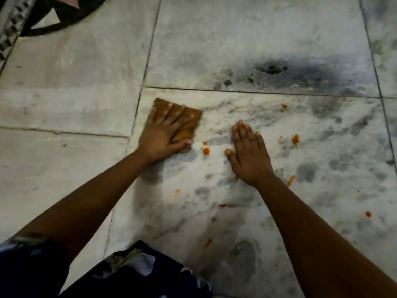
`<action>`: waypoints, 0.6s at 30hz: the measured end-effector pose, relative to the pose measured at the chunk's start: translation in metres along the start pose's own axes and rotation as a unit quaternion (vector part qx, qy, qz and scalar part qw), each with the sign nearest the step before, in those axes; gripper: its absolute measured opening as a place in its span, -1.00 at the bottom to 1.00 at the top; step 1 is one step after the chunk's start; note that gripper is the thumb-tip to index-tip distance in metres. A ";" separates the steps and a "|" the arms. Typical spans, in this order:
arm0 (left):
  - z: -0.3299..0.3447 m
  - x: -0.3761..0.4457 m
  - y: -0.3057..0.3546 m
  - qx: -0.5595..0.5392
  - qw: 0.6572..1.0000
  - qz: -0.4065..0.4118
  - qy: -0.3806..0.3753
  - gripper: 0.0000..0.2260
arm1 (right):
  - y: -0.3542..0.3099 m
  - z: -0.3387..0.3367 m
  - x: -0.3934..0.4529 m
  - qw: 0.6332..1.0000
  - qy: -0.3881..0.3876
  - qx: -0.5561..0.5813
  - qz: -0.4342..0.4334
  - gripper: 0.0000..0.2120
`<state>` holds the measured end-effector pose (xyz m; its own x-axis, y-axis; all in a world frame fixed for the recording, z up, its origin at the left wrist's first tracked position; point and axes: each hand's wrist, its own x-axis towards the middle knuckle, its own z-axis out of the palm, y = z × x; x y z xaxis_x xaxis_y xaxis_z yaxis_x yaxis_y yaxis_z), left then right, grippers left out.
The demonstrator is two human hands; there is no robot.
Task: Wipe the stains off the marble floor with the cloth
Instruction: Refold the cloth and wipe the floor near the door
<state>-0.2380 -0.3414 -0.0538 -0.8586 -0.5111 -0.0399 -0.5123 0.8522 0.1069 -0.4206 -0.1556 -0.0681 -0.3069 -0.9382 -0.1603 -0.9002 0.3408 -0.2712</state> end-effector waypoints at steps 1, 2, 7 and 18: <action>-0.002 -0.005 -0.010 -0.010 1.000 -0.028 0.010 -0.36 | -0.001 0.000 0.000 1.000 0.007 -0.004 0.000 -0.27; -0.004 -0.002 -0.021 -0.017 0.998 -0.060 0.015 -0.36 | -0.001 0.000 0.001 1.000 0.010 -0.006 -0.002 -0.27; -0.011 0.064 -0.039 -0.041 0.981 -0.186 0.031 -0.48 | 0.001 0.001 0.002 1.000 0.015 -0.004 -0.005 -0.28; 0.005 -0.037 -0.019 -0.057 0.998 0.000 0.034 -0.52 | 0.001 0.002 0.000 1.000 0.015 -0.005 -0.008 -0.28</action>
<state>-0.1962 -0.3379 -0.0595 -0.8534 -0.5206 0.0278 -0.5030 0.8362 0.2187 -0.4208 -0.1553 -0.0702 -0.3013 -0.9450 -0.1273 -0.9079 0.3251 -0.2645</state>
